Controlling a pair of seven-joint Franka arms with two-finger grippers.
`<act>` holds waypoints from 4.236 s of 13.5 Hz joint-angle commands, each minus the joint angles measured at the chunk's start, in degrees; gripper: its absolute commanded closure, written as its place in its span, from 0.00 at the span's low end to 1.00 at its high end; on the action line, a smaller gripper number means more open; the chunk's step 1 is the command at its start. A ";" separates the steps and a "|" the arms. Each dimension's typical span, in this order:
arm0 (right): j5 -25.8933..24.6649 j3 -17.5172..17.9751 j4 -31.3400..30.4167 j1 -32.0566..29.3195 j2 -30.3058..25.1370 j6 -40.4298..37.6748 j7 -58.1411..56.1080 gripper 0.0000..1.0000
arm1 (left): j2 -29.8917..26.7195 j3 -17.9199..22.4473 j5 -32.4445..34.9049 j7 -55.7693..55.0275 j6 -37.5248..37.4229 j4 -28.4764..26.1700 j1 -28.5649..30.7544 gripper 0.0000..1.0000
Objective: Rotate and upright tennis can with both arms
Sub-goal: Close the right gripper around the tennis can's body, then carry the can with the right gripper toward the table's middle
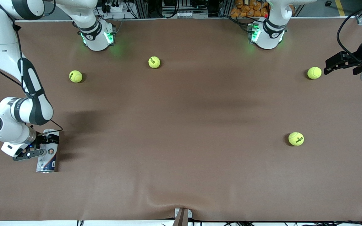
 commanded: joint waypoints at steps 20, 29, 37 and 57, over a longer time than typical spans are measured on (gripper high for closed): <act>1.26 23.02 2.82 2.05 -8.59 -6.45 -18.98 0.34 | -0.21 -0.52 0.53 0.68 -0.81 0.29 0.76 0.00; -0.58 34.83 0.97 17.15 -0.16 0.13 -21.70 0.34 | -0.21 -0.34 0.18 0.77 -0.81 0.29 0.93 0.00; -5.95 34.57 -3.23 22.01 1.08 0.93 -24.78 0.17 | -0.12 -0.08 -0.17 0.86 -0.81 0.21 1.11 0.00; 1.17 30.44 -2.19 21.92 -14.99 -16.45 -0.46 0.00 | 4.18 -0.08 -13.52 0.94 -0.20 0.21 2.78 0.00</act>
